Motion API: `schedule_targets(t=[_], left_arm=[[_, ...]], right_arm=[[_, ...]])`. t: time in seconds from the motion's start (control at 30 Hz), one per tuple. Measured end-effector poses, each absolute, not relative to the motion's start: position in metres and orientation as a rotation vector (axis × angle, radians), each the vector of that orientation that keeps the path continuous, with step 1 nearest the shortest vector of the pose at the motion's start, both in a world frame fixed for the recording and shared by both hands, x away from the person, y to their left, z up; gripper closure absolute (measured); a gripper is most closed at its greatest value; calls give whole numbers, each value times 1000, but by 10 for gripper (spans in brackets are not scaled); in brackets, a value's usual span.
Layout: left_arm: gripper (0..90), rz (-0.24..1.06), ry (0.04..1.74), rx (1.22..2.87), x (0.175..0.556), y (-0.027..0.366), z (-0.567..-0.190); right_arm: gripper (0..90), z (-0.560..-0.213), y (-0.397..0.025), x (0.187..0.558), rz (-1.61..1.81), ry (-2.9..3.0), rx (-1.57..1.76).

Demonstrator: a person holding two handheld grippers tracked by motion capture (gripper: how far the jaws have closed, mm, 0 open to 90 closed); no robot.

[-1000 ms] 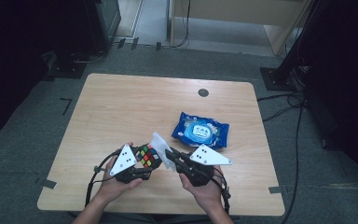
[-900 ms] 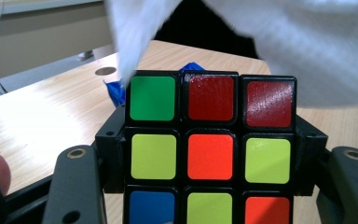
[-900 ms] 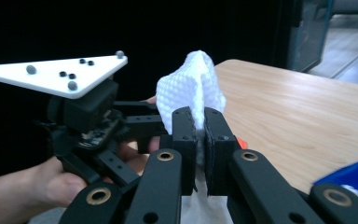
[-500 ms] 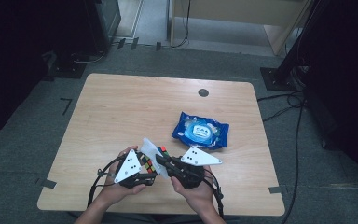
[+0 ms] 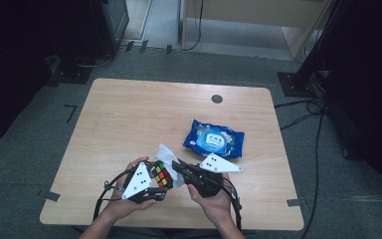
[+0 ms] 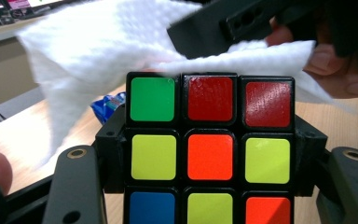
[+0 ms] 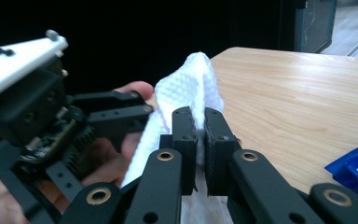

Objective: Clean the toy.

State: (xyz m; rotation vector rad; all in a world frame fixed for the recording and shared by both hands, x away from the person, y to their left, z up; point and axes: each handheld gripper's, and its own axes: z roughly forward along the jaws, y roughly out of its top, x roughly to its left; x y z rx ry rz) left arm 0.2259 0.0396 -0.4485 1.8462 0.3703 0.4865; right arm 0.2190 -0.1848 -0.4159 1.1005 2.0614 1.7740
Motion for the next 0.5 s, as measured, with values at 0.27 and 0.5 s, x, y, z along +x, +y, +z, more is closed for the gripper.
schedule_targets(t=[0.27,0.5], left_arm=[[343,471,369,1798,227,46,-442],[343,499,390,1820,231,49,-445]], right_arm=[[860,-439,-199,237,1512,2053,1195],[859,-424,-212,233,1615,1985,1213]])
